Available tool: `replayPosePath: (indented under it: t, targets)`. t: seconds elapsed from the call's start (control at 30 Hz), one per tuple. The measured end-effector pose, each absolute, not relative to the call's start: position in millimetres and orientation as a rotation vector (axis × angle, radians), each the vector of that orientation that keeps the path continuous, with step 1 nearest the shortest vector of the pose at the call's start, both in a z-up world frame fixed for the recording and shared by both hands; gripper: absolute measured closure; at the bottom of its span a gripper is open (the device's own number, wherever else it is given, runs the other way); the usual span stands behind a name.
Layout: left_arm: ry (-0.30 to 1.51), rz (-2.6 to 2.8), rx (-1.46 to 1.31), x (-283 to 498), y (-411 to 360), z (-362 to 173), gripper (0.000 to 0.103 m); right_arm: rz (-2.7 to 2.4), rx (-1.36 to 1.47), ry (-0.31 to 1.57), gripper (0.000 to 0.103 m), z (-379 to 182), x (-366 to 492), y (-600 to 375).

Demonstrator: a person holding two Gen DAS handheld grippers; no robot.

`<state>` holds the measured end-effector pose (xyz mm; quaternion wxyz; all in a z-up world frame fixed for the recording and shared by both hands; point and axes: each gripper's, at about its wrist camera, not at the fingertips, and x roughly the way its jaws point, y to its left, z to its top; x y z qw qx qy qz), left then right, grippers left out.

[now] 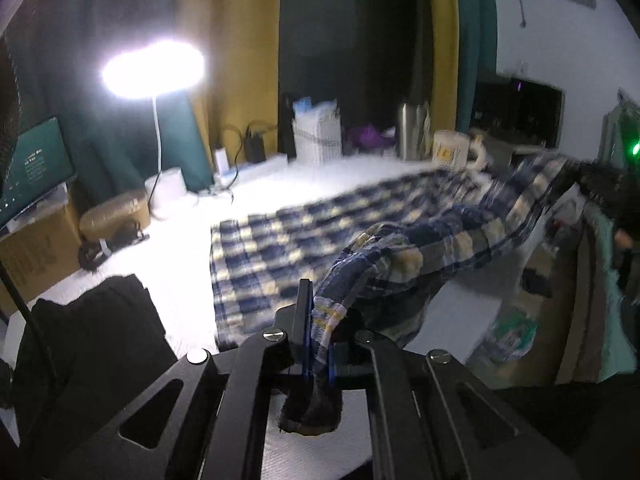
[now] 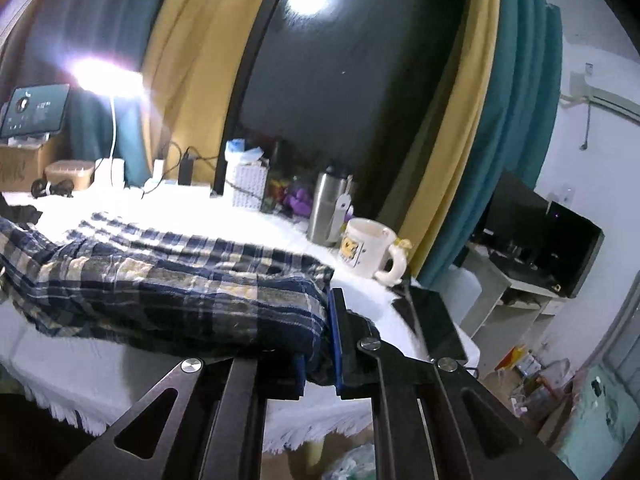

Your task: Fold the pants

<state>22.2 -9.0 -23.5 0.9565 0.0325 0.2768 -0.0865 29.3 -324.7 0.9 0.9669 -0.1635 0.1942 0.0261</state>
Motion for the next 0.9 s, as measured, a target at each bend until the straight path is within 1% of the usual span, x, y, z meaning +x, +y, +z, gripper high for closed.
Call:
replayPosePath:
  t: [0.13,0.4,0.7,0.9]
  targets:
    - [0.491,-0.205,0.022,11.9,-9.0,7.8,0.099,0.049,-0.296,0.362,0.094,15.2,24.5,-329.4]
    - [0.386,-0.226,0.067,-1.9,-20.7,49.2,0.099,0.036,-0.238,0.308,0.094,36.5,16.0,-341.9]
    - [0.325,-0.254,0.080,-18.0,-26.5,73.4,0.099,0.025,-0.206,0.248,0.094,59.8,-0.4,-351.1]
    - [0.329,-0.252,0.086,-11.4,-26.3,72.5,0.099,0.026,-0.201,0.245,0.094,62.7,5.1,-350.4]
